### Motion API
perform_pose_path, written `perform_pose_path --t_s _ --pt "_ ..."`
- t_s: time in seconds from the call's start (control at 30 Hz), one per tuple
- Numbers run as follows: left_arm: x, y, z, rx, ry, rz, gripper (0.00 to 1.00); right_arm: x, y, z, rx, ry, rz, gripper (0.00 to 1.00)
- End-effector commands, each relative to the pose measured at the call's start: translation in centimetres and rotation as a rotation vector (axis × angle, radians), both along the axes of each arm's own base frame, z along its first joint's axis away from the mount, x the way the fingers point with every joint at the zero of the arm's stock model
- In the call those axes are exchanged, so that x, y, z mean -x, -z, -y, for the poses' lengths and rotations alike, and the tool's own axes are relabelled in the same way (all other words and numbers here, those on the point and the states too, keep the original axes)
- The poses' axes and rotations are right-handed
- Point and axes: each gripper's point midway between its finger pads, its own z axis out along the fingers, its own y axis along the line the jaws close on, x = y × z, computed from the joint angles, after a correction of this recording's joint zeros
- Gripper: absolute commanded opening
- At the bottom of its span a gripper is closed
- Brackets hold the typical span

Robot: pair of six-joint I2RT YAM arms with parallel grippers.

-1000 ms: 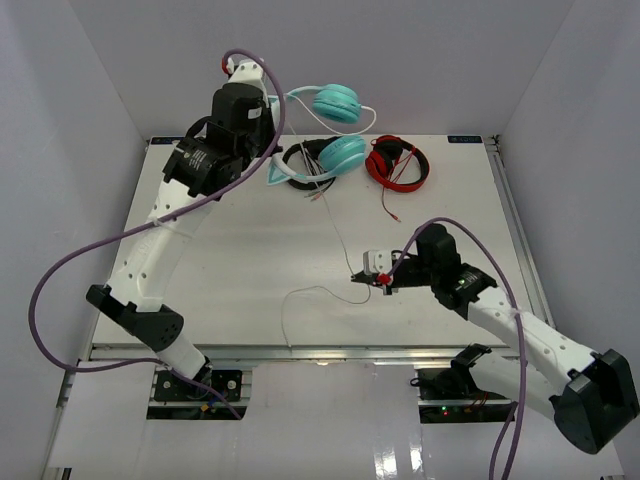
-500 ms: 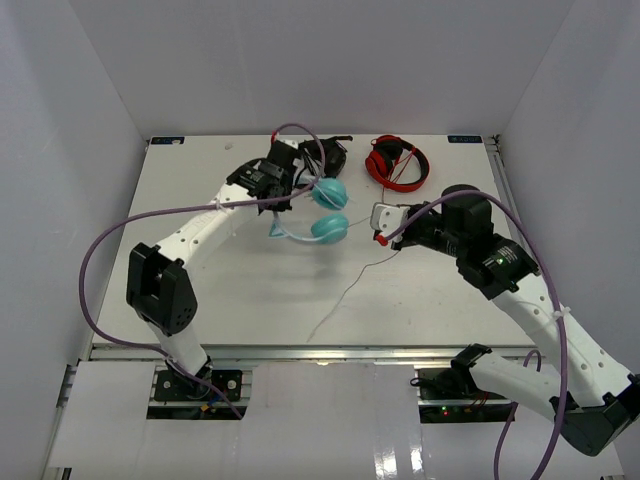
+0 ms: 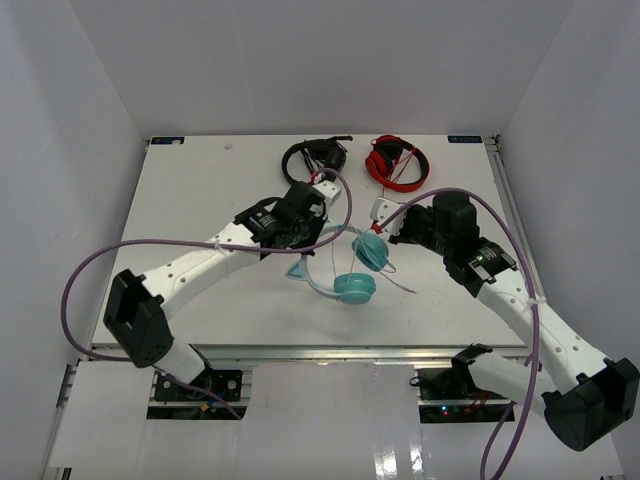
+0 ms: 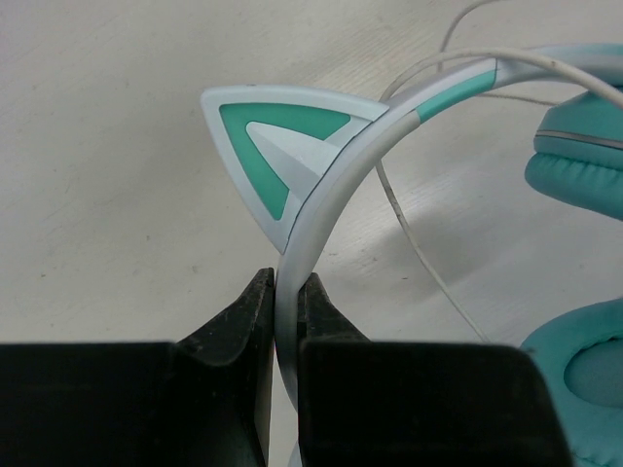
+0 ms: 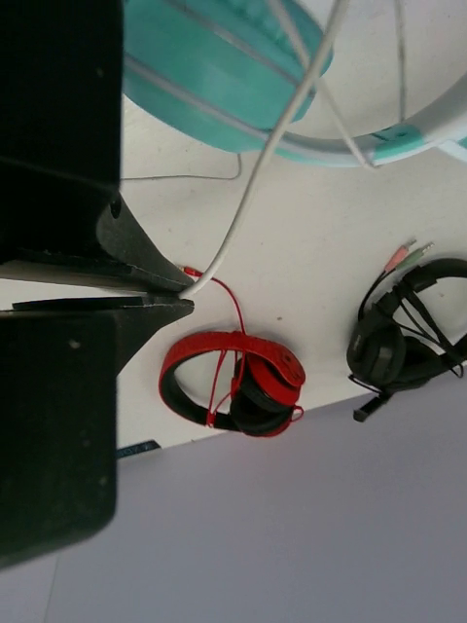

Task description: Wrap the headphones

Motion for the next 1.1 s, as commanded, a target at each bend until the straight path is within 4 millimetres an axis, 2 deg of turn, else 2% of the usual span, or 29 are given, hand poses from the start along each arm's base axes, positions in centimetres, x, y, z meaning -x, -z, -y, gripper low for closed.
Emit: perform_pose_path --t_s 0.0,0.13,0.2,0.33,0.43,0.53,0.63,0.67,0.73,0.8,0.93,1.0,1.07 --pt "1.1 -6.0 1.6 0.238 0.062 0.094 0.0 -0.3 -0.6 -0.3 -0.171 -0.042 -0.044 0.08" --pt "2.8 -7.7 2.3 0.326 0.135 0.086 0.0 0.4 1.0 -0.6 -0.245 -0.105 -0.144 0.08" --pt "3.8 -8.5 3.0 0.365 0.195 0.081 0.0 1.5 1.6 -1.8 -0.289 -0.188 -0.22 0.08" --pt "6.3 -9.6 4.2 0.444 0.335 0.051 0.0 2.2 0.5 -3.3 -0.381 -0.264 -0.274 0.08" --pt "6.8 -9.5 4.2 0.453 0.355 0.038 0.0 1.7 -0.7 -4.0 -0.423 -0.281 -0.301 0.08" --pt "6.7 -10.0 4.3 0.468 0.347 0.05 0.0 1.6 0.3 -4.5 -0.435 -0.295 -0.361 0.08" --pt "5.9 -11.8 4.4 0.491 0.313 0.09 0.0 2.0 2.3 -4.6 -0.441 -0.295 -0.411 0.08" --pt "5.6 -12.2 4.4 0.492 0.306 0.1 0.0 2.5 3.2 -4.5 -0.443 -0.301 -0.438 0.08" --pt "4.8 -13.3 4.2 0.492 0.266 0.131 0.0 3.7 3.8 -4.6 -0.473 -0.343 -0.483 0.08" --pt "3.9 -14.8 3.9 0.495 0.22 0.165 0.0 5.4 3.8 -4.8 -0.525 -0.411 -0.534 0.09" --pt "2.7 -18.1 4.2 0.535 0.167 0.206 0.0 7.4 2.5 -5.6 -0.594 -0.546 -0.575 0.15" --pt "2.1 -18.0 4.8 0.532 0.148 0.182 0.0 7.4 2.6 -5.8 -0.616 -0.553 -0.632 0.18" --pt "1.6 -18.5 5.3 0.534 0.134 0.168 0.0 7.0 2.7 -6.1 -0.626 -0.554 -0.654 0.24"
